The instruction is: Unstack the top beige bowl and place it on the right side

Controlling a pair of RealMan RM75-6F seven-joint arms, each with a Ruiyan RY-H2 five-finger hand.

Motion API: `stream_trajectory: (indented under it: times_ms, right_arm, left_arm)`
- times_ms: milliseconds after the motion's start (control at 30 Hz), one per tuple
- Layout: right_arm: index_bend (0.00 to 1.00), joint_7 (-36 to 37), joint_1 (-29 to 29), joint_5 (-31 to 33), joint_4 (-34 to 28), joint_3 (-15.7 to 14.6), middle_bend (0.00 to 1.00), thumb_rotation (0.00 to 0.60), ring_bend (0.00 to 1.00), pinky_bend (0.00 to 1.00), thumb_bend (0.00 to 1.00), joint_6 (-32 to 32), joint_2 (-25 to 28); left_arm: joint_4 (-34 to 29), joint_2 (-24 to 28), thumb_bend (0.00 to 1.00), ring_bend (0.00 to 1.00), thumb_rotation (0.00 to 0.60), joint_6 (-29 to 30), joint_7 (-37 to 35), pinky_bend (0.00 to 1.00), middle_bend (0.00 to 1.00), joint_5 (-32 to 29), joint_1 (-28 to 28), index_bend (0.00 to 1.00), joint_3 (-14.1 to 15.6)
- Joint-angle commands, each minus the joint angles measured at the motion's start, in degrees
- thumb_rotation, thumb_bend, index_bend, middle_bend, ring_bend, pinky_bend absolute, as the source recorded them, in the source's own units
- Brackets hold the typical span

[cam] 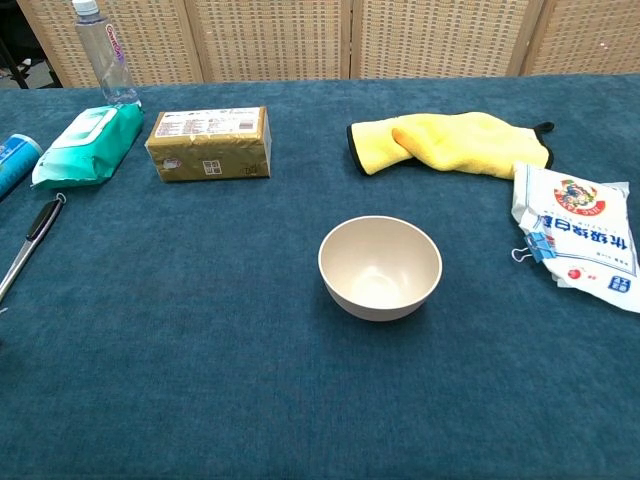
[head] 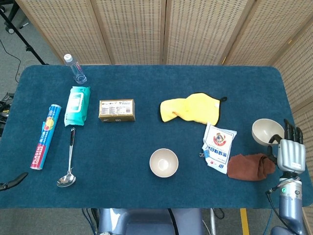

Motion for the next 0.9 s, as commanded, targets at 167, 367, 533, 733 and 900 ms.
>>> stream_trajectory:
  times_ms: [167,367,533,733,900]
  right_arm:
    - [0.58,0.6,3.7,1.4,5.8,1.5,0.0,0.6,0.0,0.0,0.47,-3.7,-4.1]
    - [0.58,2.0,5.5,3.3,11.8,2.4,0.0,0.6,0.0,0.0,0.47,-6.5,-6.7]
    - [0.58,3.8,6.3,4.3,17.5,2.9,0.0,0.6,0.0,0.0,0.47,-8.2,-8.3]
    - [0.58,6.2,6.8,6.2,24.0,3.7,0.0,0.6,0.0,0.0,0.47,-11.0,-9.4]
    - [0.58,8.3,6.3,7.2,27.1,3.9,0.0,0.6,0.0,0.0,0.47,-12.4,-9.5]
  left_arm:
    - [0.1,-0.4,0.1,0.0,0.323,-0.3,0.5,0.0,0.0,-0.2,0.1,0.0,0.3]
    - [1.0,-0.9,0.1,0.0,0.322,-0.5,0.1,0.0,0.0,-0.7,0.4,0.0,0.7]
    - [1.6,-1.3,0.1,0.0,0.321,-1.0,0.2,0.0,0.0,-0.8,0.4,0.0,1.1]
    - [1.8,-1.7,0.1,0.0,0.322,-1.3,0.8,0.0,0.0,-0.8,0.4,0.0,1.2]
    - [1.6,-2.3,0.1,0.0,0.322,-2.1,1.4,0.0,0.0,-0.7,-0.1,0.0,1.1]
